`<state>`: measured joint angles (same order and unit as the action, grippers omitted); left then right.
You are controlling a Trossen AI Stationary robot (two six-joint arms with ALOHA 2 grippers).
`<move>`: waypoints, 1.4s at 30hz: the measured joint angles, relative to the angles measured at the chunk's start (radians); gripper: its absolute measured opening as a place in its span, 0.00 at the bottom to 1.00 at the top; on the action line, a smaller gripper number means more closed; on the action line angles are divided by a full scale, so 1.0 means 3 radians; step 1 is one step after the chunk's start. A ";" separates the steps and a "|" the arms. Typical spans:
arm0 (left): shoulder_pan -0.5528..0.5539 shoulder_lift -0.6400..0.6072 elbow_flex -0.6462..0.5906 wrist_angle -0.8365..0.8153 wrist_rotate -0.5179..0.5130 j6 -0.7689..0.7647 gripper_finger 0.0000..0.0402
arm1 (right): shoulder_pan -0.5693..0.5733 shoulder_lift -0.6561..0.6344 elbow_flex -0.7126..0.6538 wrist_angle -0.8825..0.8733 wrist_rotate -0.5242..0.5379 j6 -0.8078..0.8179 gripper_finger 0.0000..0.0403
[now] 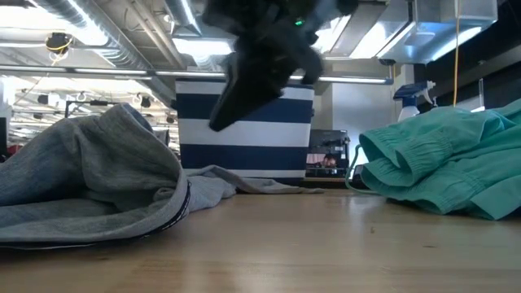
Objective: Fold Laundry from Bin
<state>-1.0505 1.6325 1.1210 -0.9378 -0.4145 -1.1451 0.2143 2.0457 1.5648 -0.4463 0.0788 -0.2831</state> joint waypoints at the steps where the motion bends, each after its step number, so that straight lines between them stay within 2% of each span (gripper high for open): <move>1: 0.0018 0.0027 0.0001 0.0033 -0.0048 0.0030 0.24 | 0.0028 -0.0049 -0.0070 0.0033 0.0021 0.0038 0.11; 8: 0.0170 0.0138 0.0001 0.0357 -0.0210 0.0373 0.24 | 0.0275 -0.0497 -0.0727 0.0726 0.0223 0.0288 0.11; 12: 0.0238 0.0149 0.0000 0.0445 -0.0438 0.0620 0.24 | 0.0419 -0.0590 -0.1047 0.1240 0.0361 0.0384 0.11; 18: 0.0379 0.0148 0.0001 0.0609 -0.0774 0.0914 0.24 | 0.0568 -0.0602 -0.1131 0.1500 0.0586 0.0344 0.11; 23: 0.0539 0.0146 0.0001 0.0631 -0.1043 0.1273 0.24 | 0.0629 -0.0726 -0.1134 0.1548 0.0613 0.0335 0.11; 29: 0.0732 0.0146 0.0001 0.0795 -0.1038 0.1657 0.24 | 0.0781 -0.0954 -0.1162 0.1559 0.0761 0.0405 0.11; 36: 0.0730 0.0145 -0.0004 0.1087 -0.0903 0.2017 0.24 | 0.0998 -0.1052 -0.1502 0.1932 0.1030 0.0565 0.11; 42: 0.0731 0.0135 -0.0371 0.1645 -0.0740 0.2168 0.24 | 0.1010 -0.1062 -0.1759 0.2263 0.1074 0.0703 0.11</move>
<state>-0.8312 1.6730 1.0096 -0.4444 -0.6366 -0.4946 0.5173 1.7271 1.0370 0.2326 0.4011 -0.0722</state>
